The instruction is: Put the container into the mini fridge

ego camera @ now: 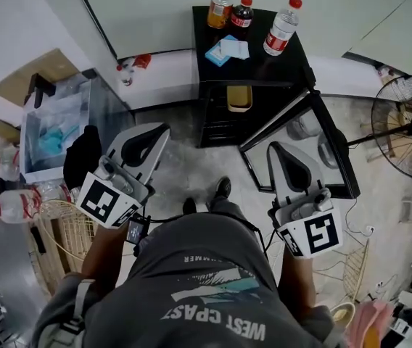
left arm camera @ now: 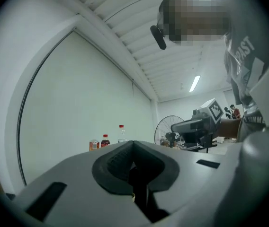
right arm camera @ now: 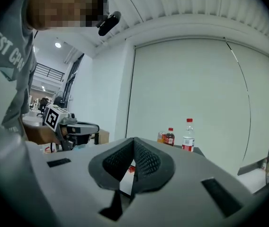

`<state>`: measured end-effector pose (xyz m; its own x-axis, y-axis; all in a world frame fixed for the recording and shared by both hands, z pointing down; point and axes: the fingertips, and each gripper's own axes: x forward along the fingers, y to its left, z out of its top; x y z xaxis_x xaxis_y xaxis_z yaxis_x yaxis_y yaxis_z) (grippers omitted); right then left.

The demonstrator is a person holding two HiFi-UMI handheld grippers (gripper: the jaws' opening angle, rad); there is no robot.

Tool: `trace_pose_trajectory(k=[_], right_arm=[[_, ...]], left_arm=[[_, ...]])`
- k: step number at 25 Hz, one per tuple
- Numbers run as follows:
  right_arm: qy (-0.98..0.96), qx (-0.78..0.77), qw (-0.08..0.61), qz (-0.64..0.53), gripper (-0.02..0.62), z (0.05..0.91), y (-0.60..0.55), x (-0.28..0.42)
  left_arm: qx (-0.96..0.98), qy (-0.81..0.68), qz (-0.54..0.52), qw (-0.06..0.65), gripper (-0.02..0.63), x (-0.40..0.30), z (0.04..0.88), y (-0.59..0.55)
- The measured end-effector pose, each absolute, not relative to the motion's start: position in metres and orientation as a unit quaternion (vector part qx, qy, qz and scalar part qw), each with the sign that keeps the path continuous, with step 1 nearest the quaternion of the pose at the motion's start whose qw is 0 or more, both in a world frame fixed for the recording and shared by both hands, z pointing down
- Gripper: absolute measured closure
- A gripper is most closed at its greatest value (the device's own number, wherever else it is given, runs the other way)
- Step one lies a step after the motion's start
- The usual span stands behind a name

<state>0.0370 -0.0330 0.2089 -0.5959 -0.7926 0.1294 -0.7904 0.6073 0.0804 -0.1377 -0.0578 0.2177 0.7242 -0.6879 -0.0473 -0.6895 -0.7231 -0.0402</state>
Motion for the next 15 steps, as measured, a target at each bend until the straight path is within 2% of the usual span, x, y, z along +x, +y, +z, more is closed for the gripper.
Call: trace_pose_trajectory(k=[15], right_arm=[[-0.885, 0.458, 0.080, -0.016, 0.569, 0.2029, -0.0276, 0.0399]], left_arm=[[-0.935, 0.354, 0.027, 0.004, 0.591, -0.1379, 0.2181, -0.0512]])
